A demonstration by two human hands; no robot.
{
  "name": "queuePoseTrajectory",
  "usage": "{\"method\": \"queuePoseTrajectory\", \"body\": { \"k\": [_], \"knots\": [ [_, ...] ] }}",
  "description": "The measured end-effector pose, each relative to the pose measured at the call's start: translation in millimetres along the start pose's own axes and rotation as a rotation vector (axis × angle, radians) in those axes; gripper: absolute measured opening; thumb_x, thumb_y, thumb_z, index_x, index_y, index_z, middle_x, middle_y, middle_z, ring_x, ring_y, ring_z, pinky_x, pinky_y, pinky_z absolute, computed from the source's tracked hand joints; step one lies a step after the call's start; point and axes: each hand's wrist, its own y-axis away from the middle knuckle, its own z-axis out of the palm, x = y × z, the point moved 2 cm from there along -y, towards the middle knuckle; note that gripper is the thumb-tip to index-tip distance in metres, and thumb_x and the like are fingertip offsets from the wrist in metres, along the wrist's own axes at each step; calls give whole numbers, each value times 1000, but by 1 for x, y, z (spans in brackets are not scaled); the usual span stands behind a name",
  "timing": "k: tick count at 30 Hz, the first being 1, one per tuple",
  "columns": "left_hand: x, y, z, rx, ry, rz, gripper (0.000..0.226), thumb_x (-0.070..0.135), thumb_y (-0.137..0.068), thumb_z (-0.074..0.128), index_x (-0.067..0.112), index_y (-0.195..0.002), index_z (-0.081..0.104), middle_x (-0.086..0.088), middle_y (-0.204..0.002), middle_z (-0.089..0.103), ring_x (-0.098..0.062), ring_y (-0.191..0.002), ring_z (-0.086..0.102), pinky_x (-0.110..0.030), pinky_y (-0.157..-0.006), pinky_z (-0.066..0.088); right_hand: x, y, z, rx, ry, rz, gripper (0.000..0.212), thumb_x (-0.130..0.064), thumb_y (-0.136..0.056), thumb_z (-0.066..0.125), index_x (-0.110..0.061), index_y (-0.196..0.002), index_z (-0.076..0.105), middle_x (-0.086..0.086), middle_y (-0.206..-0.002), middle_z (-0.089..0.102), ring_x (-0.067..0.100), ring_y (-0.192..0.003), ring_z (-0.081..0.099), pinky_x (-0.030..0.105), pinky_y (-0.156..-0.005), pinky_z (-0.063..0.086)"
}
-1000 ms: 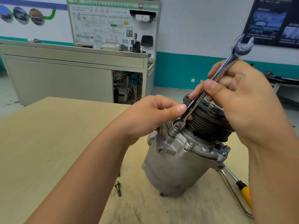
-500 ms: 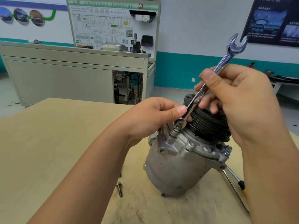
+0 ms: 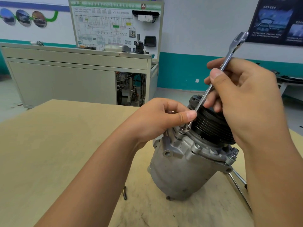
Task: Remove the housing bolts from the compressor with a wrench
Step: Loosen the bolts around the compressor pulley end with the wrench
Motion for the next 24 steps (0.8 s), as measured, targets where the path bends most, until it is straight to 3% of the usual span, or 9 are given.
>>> {"method": "queuePoseTrajectory", "body": {
  "k": [5,8,12,15,17,24],
  "knots": [
    [-1,-1,-1,10,37,-3,18,43,-68,76,25,-64,70,4,-66,62,-8,-60,52,-19,-61,42,-2,0,2,-48,-127,-1,20,-11,-98,49,-25,-92,62,-2,-74,69,9,-44,59,17,-43,42],
    [-1,-2,-2,44,46,-10,17,40,-66,75,25,-62,68,-9,-72,53,-20,-67,43,-33,-67,35,-5,2,4,-72,-156,-25,23,-10,-98,47,-27,-91,61,-5,-74,71,9,-47,61,15,-43,44],
    [0,-1,-2,22,96,11,8,36,-69,72,29,-68,71,-11,-79,53,-23,-74,45,-37,-72,35,-7,3,6,-89,-135,-50,25,-10,-99,45,-28,-86,58,-7,-72,70,9,-46,60,17,-43,43],
    [-2,-2,-2,-2,164,26,8,35,-74,73,28,-76,75,-2,-84,69,-14,-84,62,-28,-80,47,-7,3,5,-113,-153,-48,26,-9,-99,44,-27,-84,57,-7,-69,69,9,-46,59,17,-42,43],
    [-3,-1,-2,-27,230,37,16,34,-74,68,22,-81,76,1,-87,73,-8,-86,66,-18,-76,51,-7,2,4,-143,-179,-53,26,-9,-98,43,-26,-83,56,-6,-68,69,9,-46,57,16,-42,42],
    [-2,0,1,-66,309,50,25,26,-75,60,14,-93,73,2,-93,73,-7,-94,66,-15,-82,50,-7,3,2,-294,-342,-18,21,-11,-94,39,-19,-83,55,-3,-65,65,7,-49,56,15,-46,43]
  ]
}}
